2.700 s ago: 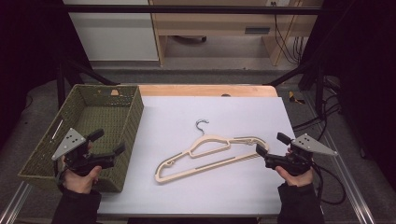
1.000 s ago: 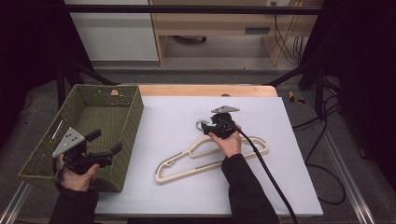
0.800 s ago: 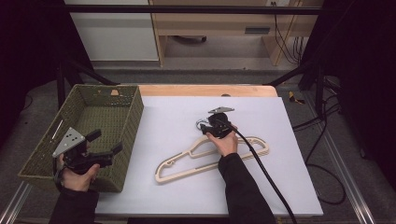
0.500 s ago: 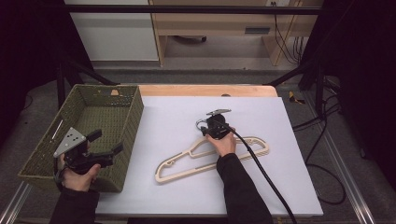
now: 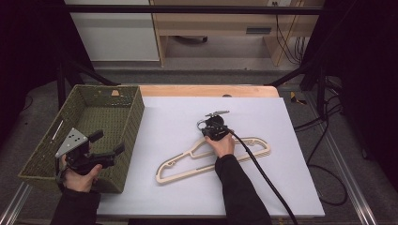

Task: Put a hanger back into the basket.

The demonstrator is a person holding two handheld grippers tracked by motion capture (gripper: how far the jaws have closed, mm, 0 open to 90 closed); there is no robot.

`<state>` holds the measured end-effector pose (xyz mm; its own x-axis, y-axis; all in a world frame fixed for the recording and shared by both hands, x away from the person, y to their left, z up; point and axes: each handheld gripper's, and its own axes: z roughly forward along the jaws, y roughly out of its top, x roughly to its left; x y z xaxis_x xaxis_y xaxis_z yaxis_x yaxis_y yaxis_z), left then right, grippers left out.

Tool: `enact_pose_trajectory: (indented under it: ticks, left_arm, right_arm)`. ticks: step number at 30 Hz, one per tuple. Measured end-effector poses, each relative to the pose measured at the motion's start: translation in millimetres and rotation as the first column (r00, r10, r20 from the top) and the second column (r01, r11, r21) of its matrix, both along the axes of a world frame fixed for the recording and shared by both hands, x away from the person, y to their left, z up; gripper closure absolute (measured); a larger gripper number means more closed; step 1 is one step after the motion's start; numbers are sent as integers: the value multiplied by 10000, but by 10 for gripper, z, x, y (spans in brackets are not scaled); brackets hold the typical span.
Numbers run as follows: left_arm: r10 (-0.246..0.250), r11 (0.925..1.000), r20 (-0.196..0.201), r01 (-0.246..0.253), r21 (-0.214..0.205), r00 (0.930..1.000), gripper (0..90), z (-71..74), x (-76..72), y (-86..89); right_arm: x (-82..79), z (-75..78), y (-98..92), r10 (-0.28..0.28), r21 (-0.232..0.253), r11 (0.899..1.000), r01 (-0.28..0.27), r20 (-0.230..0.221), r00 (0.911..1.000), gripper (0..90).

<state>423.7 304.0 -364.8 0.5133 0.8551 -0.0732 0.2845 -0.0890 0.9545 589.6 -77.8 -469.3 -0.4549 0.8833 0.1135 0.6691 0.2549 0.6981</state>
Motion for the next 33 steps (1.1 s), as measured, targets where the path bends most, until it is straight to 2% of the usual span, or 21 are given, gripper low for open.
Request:
enact_pose_trajectory:
  ticks: [3,9,16,24,28,30,33]
  left_arm:
    - [-13,10000,3,13,6,10000,45,1,-2,-3]
    - [-3,10000,-14,3,17,10000,47,-4,0,-6]
    - [6,10000,17,-6,11,10000,48,1,-7,-10]
    - [-44,10000,177,43,50,9998,50,34,-36,-53]
    - [-319,9994,283,316,137,9991,55,81,-72,-143]
    - [-607,9981,291,604,111,9977,56,106,-89,-222]
    - [-1057,9939,237,1049,328,9941,62,137,-100,-393]
  right_arm:
    - [6,-7,6,-72,185,9998,75,-156,9999,828]
    - [13,-11,12,-240,262,9993,248,-301,9993,861]
    - [7,2,20,-497,337,9981,508,-333,9982,875]
    - [-32,53,22,-767,382,9963,772,-141,9970,888]
    - [-87,109,41,-774,338,9965,769,147,9969,889]
    - [-112,135,41,-751,431,9963,737,315,9967,889]
    - [-158,182,23,-695,719,9952,659,489,9964,889]
